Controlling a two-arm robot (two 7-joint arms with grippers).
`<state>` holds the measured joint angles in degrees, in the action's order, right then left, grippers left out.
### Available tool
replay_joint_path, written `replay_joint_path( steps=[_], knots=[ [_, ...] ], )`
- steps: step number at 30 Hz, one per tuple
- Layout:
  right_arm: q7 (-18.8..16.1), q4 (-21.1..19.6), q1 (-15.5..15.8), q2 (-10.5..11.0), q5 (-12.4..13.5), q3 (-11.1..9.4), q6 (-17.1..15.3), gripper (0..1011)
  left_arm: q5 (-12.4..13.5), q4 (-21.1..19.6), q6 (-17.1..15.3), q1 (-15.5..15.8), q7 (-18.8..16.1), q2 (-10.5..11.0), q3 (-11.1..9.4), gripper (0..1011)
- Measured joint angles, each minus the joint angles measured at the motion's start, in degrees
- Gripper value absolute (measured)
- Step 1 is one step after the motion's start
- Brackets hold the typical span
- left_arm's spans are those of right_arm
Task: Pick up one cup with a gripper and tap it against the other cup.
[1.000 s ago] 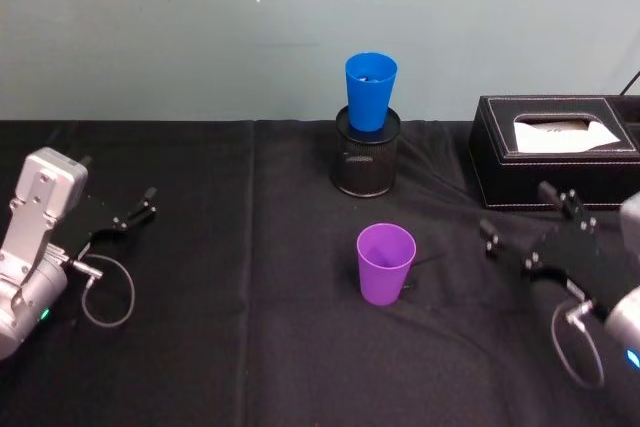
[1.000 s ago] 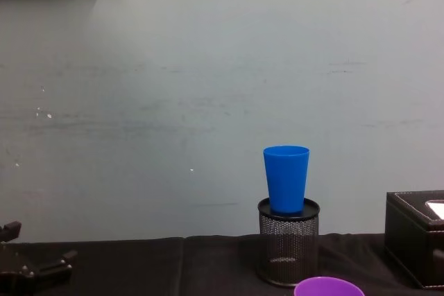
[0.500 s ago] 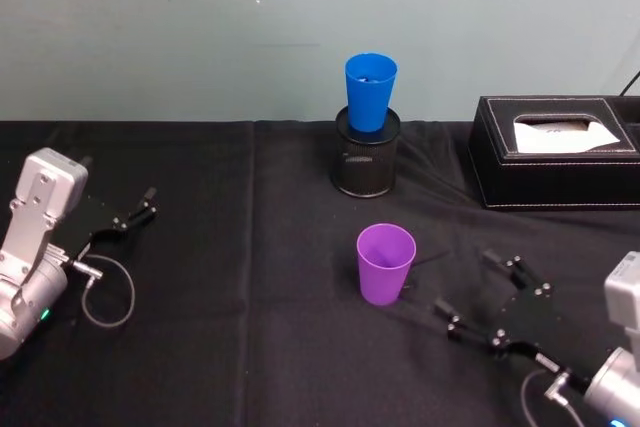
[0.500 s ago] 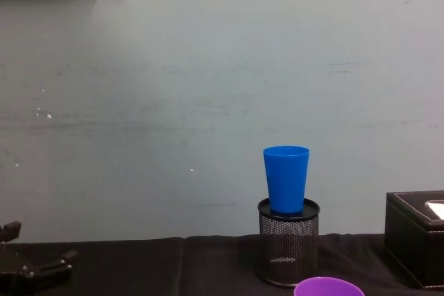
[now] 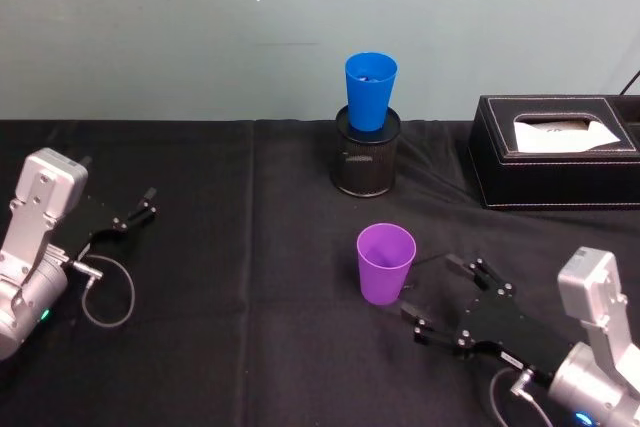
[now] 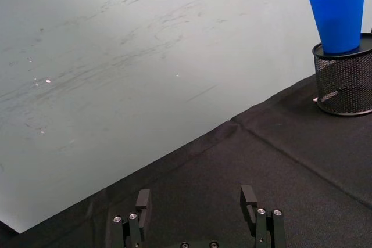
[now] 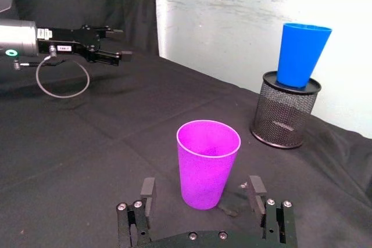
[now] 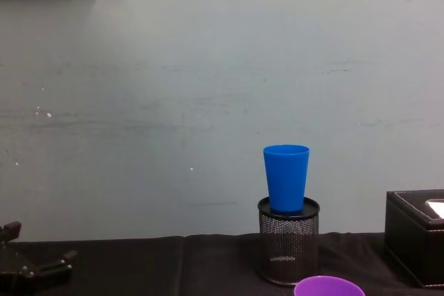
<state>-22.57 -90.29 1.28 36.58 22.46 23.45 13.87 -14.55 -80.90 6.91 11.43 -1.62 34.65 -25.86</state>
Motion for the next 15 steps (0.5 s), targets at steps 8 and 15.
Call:
replay_joint_path(
  steps=[8,15],
  knots=[
    [-1.9,3.4,-3.7,-3.7,0.0,0.9,-2.8,1003,0.0,0.0,0.0,0.0,0.0,0.0,0.0,1000],
    [-3.2,7.0,-6.5,-6.9,-0.9,1.6,-3.2,1003,0.0,0.0,0.0,0.0,0.0,0.0,0.0,1000]
  ],
)
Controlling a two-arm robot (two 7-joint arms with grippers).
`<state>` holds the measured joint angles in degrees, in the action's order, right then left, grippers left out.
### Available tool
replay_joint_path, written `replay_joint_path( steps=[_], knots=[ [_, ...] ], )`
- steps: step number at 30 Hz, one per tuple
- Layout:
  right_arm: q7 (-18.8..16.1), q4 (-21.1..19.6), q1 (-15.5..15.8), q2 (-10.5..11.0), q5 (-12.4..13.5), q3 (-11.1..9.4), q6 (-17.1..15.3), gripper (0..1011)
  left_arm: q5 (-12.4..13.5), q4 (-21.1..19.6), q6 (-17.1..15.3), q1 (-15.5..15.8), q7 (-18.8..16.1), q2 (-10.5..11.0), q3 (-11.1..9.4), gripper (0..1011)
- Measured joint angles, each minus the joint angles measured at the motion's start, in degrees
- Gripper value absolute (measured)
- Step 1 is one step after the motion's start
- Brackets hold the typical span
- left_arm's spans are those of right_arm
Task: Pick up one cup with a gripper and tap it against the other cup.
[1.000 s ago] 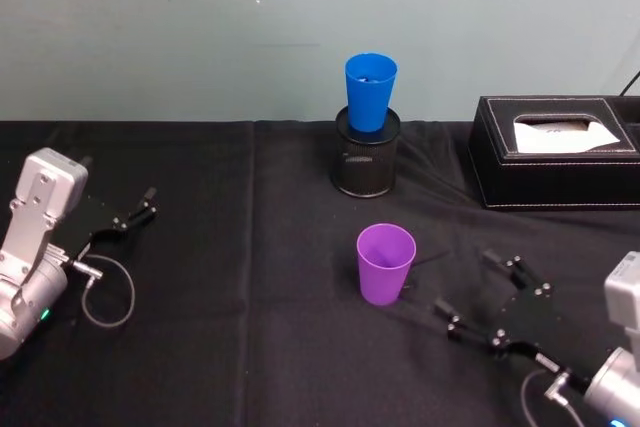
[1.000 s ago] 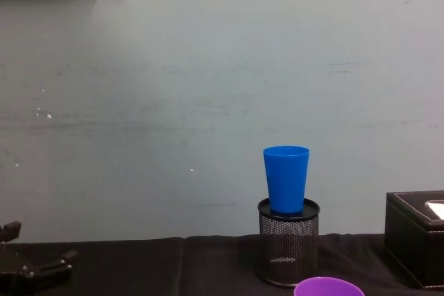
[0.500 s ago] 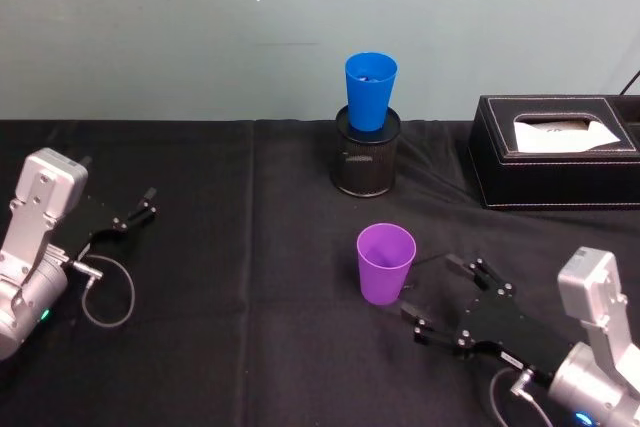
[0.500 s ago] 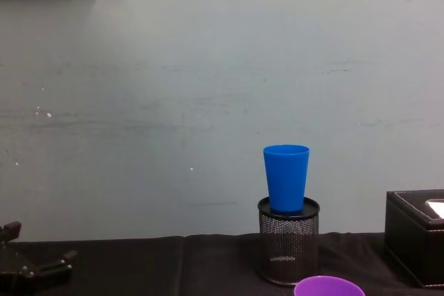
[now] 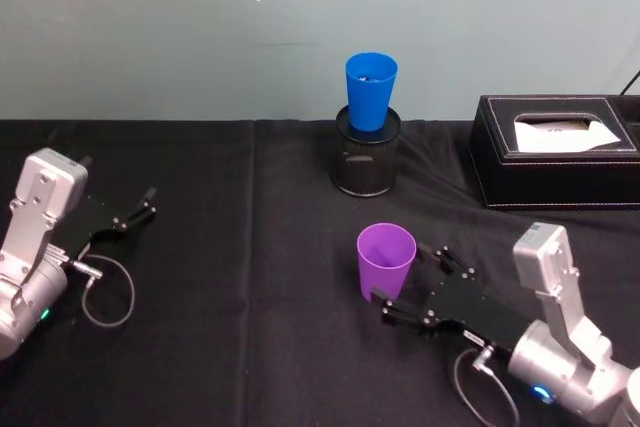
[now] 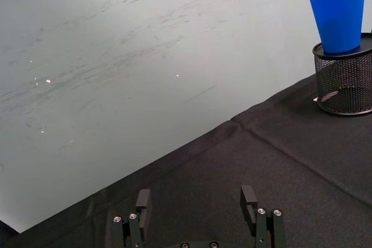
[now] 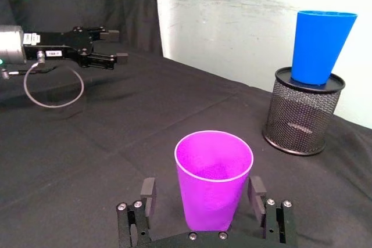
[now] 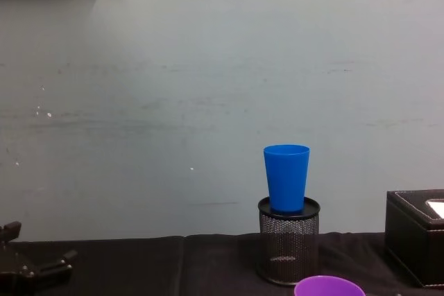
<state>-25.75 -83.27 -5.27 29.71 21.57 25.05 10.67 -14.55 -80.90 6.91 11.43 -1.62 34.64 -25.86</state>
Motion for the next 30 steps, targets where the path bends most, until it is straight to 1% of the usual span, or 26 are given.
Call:
replay_joint_path(
  steps=[1,4,13,30],
  knots=[
    [-0.2,0.8,-0.5,-0.7,-0.1,0.1,0.1,1003,0.0,0.0,0.0,0.0,0.0,0.0,0.0,1000],
    [-0.5,2.3,-1.4,-2.0,-0.5,0.1,0.6,1003,0.0,0.0,0.0,0.0,0.0,0.0,0.0,1000],
    [-0.8,5.8,-3.3,-5.2,-1.7,-0.4,2.3,1003,0.0,0.0,0.0,0.0,0.0,0.0,0.0,1000],
    [-1.4,9.2,-4.7,-8.6,-3.7,-1.9,3.3,1003,0.0,0.0,0.0,0.0,0.0,0.0,0.0,1000]
  ],
)
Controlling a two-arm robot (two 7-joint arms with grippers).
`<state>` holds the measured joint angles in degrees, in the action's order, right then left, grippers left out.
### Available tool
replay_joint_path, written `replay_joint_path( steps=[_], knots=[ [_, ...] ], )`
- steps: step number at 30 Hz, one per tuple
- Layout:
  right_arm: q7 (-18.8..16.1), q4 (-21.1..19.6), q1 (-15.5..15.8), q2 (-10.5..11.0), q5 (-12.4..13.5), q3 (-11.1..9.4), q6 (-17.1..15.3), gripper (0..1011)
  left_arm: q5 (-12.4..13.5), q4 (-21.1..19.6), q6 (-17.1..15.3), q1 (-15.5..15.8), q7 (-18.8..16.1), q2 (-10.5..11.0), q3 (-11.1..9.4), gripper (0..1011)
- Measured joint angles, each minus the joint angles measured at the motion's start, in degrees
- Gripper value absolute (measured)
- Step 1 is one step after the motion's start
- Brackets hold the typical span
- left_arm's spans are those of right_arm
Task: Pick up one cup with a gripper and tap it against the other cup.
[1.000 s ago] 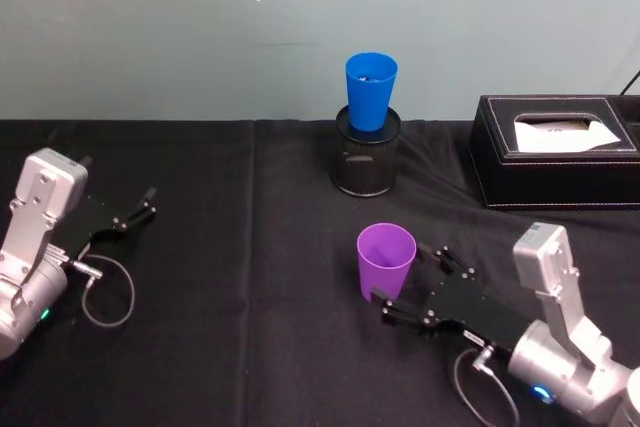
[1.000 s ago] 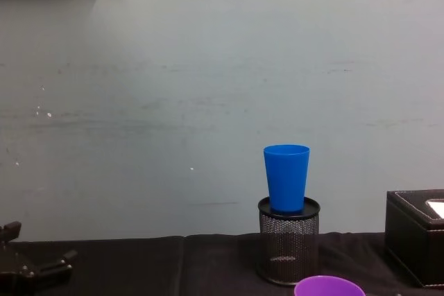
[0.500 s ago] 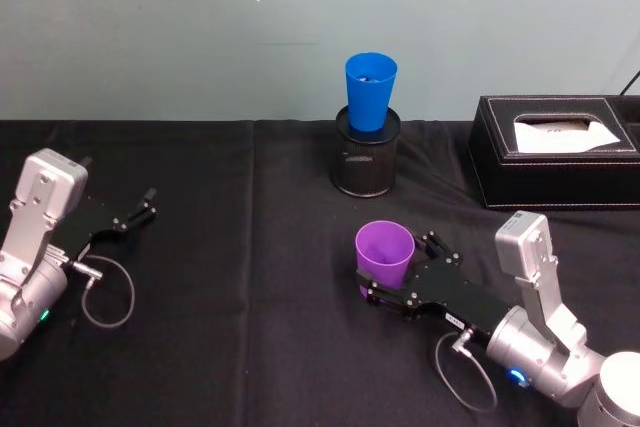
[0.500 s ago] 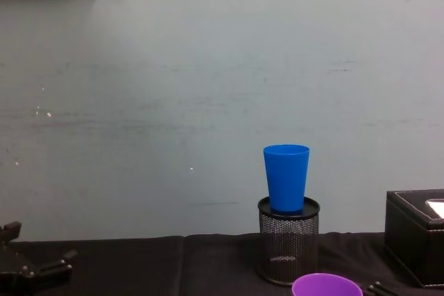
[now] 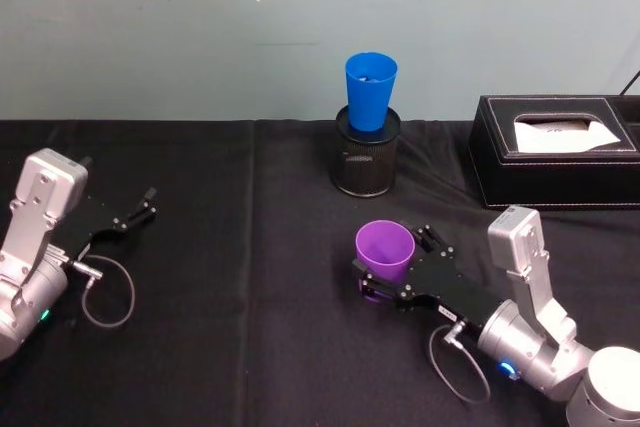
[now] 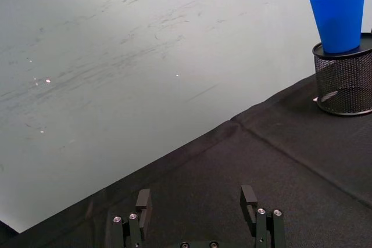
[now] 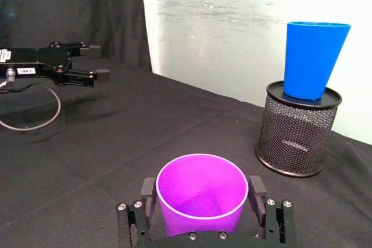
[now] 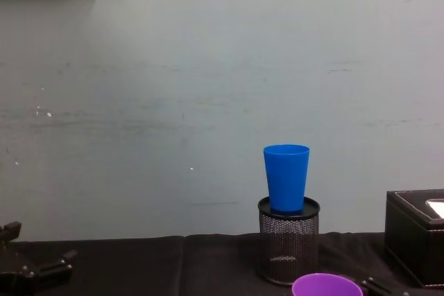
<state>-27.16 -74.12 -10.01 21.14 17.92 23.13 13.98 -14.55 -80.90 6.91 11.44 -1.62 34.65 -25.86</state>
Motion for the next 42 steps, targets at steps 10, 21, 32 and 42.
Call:
replay_joint_path(
  steps=[10,21,32,42],
  knots=[
    [-0.2,0.3,0.0,-0.4,-0.6,-0.3,0.8,1003,0.0,0.0,0.0,0.0,0.0,0.0,0.0,1000],
    [-0.2,0.2,0.0,-0.3,-0.5,-0.2,0.6,809,0.0,0.0,0.0,0.0,0.0,0.0,0.0,1000],
    [0.1,-0.9,0.4,-0.1,-0.8,-0.3,-0.3,747,0.0,0.0,0.0,0.0,0.0,0.0,0.0,1000],
    [0.9,-11.7,1.8,2.1,1.0,-2.8,-9.9,731,0.0,0.0,0.0,0.0,0.0,0.0,0.0,1000]
  ],
)
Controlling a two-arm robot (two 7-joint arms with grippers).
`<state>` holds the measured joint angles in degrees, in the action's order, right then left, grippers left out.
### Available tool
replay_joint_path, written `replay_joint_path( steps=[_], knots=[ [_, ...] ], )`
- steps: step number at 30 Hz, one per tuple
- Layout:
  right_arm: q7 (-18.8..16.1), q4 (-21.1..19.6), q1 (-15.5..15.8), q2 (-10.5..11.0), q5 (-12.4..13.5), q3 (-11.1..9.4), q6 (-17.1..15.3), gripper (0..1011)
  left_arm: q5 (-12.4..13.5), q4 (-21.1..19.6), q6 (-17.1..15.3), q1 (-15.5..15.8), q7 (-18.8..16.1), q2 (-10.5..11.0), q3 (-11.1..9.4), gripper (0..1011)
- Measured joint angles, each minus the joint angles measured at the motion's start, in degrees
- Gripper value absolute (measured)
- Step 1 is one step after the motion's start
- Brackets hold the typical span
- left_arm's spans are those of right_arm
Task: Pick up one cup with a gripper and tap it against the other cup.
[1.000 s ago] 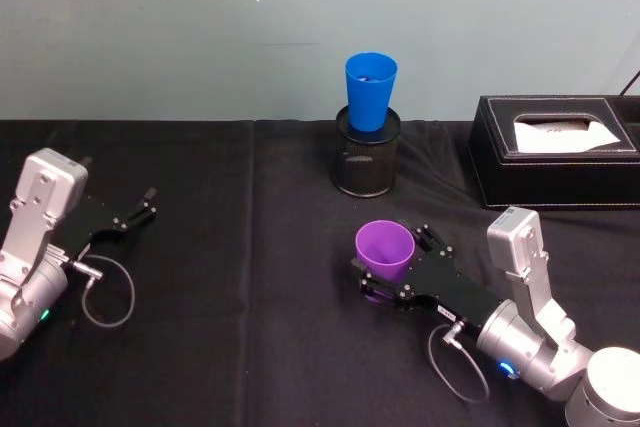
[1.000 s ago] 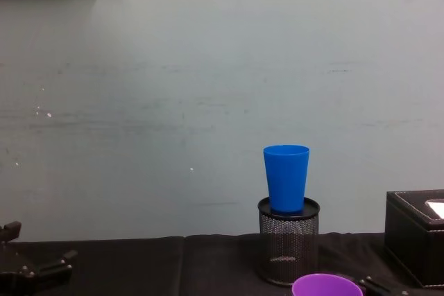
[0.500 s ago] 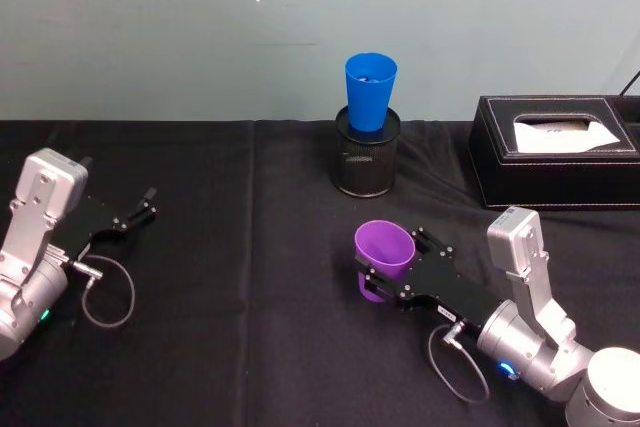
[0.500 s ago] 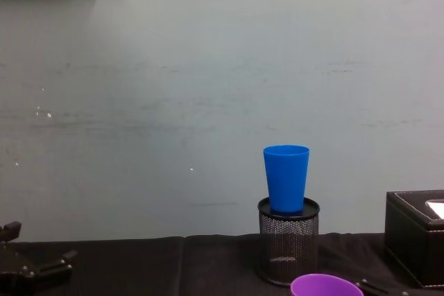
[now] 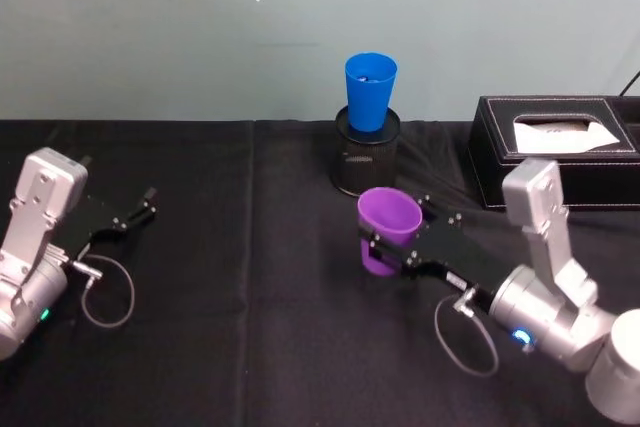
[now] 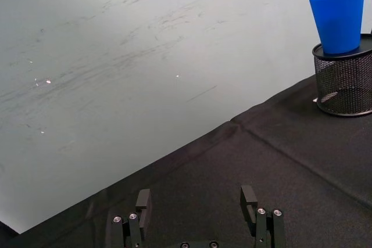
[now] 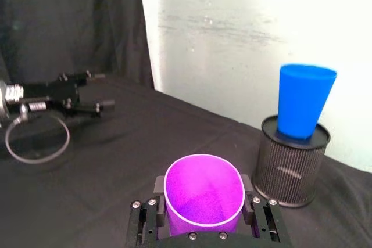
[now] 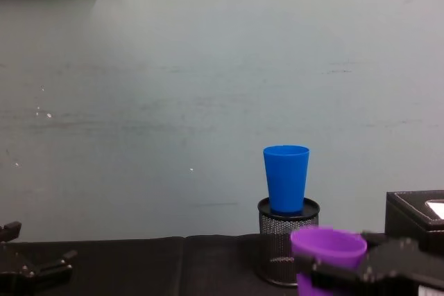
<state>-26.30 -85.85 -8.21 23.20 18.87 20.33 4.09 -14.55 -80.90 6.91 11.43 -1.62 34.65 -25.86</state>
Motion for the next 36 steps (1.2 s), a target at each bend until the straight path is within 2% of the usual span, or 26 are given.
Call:
replay_joint_path(
  steps=[1,2,6,15,20,36],
  knots=[
    [0.0,-1.5,0.0,0.4,0.9,-0.4,-1.7,731,0.0,0.0,0.0,0.0,0.0,0.0,0.0,1000],
    [0.0,-1.5,0.0,0.4,0.9,-0.4,-1.7,731,0.0,0.0,0.0,0.0,0.0,0.0,0.0,1000],
    [0.0,-5.3,-0.2,1.5,3.1,-1.4,-5.3,731,0.0,0.0,0.0,0.0,0.0,0.0,0.0,1000],
    [1.5,-9.6,-0.7,3.0,5.0,-2.1,-8.1,731,0.0,0.0,0.0,0.0,0.0,0.0,0.0,1000],
    [2.1,-10.4,-0.9,3.6,5.0,-1.8,-9.1,731,0.0,0.0,0.0,0.0,0.0,0.0,0.0,1000],
    [2.0,-10.3,-0.8,3.5,5.0,-1.9,-8.9,731,0.0,0.0,0.0,0.0,0.0,0.0,0.0,1000]
  ],
)
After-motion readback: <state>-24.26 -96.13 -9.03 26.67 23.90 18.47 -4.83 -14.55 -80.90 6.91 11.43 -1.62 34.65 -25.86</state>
